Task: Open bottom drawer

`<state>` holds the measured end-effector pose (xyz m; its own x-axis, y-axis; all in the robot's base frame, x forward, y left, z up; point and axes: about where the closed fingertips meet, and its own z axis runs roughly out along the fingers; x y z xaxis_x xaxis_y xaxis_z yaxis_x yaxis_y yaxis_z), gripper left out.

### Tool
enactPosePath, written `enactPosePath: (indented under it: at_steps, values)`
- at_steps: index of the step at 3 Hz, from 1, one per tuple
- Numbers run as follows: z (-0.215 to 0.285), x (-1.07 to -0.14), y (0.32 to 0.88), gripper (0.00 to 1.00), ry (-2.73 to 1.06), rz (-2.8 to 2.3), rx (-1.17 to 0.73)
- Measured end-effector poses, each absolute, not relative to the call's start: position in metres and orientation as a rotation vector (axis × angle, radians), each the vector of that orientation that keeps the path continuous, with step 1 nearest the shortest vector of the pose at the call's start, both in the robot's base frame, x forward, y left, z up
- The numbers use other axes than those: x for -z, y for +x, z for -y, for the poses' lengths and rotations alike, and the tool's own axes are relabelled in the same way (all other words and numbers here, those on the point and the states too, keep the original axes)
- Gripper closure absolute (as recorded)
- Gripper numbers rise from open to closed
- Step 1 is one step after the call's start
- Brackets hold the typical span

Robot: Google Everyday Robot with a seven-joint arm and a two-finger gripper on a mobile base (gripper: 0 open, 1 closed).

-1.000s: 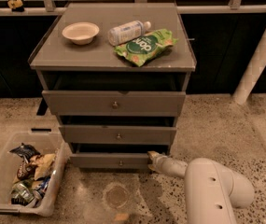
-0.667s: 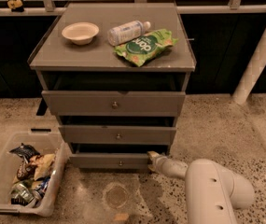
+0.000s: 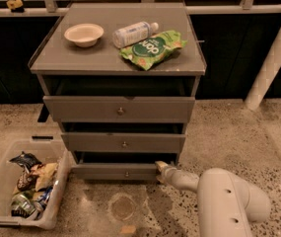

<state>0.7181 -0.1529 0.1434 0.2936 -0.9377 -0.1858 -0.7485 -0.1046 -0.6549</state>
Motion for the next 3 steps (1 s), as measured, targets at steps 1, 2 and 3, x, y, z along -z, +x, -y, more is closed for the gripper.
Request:
enactPosePath:
  at_steps: [1,2,3]
  values:
    - [0.150,-0.136,0.702,1.00,-1.906,-1.492,0.360]
    - [0.150,-0.139,0.702,1.00,-1.906,-1.492,0.360]
    - [0.149,-0.130,0.676,1.00,-1.902,-1.471,0.341]
